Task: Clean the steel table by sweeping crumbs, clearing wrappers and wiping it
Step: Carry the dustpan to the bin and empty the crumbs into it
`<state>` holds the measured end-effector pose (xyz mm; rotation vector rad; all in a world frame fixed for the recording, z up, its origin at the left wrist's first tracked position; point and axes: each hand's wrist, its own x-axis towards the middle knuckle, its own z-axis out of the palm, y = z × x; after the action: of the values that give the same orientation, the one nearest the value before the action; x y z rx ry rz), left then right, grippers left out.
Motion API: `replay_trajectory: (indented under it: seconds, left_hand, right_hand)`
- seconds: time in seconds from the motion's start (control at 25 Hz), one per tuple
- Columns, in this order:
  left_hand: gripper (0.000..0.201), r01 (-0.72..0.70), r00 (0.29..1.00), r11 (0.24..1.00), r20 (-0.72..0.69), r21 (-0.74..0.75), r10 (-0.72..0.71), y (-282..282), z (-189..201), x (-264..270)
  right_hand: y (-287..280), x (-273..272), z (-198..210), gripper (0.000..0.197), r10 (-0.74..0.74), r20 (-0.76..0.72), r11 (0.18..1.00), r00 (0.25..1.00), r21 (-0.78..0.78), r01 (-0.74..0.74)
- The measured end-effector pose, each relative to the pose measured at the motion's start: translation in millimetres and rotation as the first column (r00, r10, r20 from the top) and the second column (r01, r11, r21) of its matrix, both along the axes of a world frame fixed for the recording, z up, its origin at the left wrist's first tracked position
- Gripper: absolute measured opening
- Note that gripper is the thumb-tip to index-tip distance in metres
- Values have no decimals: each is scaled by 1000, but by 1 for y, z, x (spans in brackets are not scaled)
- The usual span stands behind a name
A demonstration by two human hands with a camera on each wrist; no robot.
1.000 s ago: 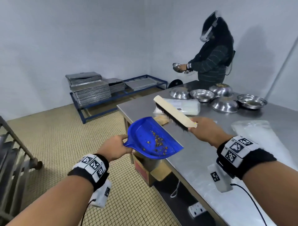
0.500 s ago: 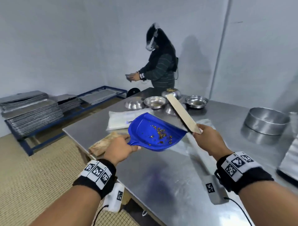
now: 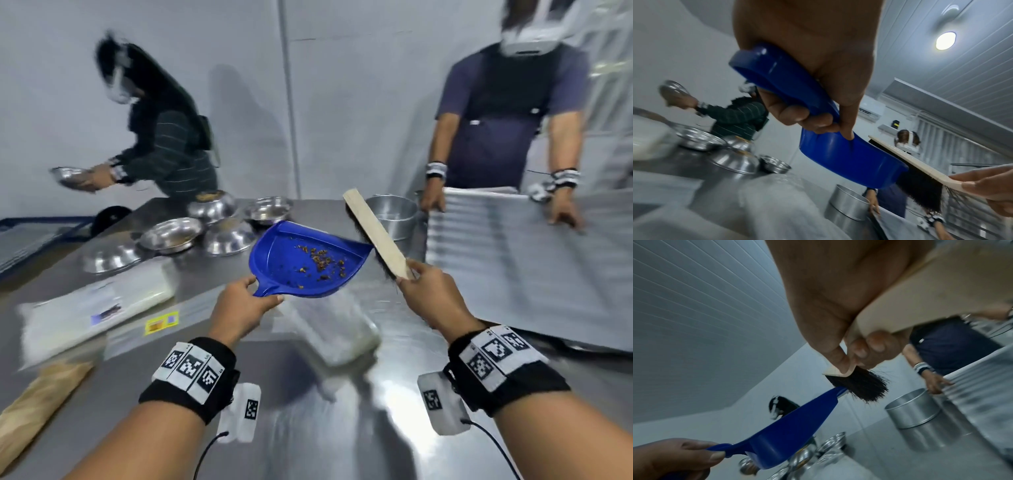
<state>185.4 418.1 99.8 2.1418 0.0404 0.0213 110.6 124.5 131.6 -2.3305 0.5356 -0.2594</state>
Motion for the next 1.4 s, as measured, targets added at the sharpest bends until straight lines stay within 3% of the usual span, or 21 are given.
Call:
replay_trajectory:
  seconds: [0.24, 0.48, 0.72, 1.04, 1.32, 1.4]
  left_hand:
    - [70, 300, 954, 952, -8, -54, -301, -95, 0, 34]
    - [67, 535, 843, 836, 4, -124, -539, -191, -1, 3]
    - [69, 712, 680, 669, -29, -214, -732, -292, -16, -79]
    - [30, 826, 532, 514, 20, -232, -846, -402, -5, -220]
    - [42, 898, 400, 384, 34, -216, -916, -480, -10, -326]
    - [35, 915, 363, 350, 30, -201, -931, -499, -14, -349]
  right_hand:
    - [-54, -50, 3, 41, -294, 34, 955, 955, -38, 295]
    - [-94, -143, -2, 38, -569, 32, 822, 822, 19, 569]
    - [-132, -280, -19, 37, -781, 44, 624, 623, 25, 781]
    - [-180, -457, -35, 44, -929, 25, 371, 370, 86, 925]
    - [-199, -585, -50, 49, -985, -34, 166, 171, 128, 978]
    - [-203, -611, -54, 51, -991, -55, 110, 118, 128, 986]
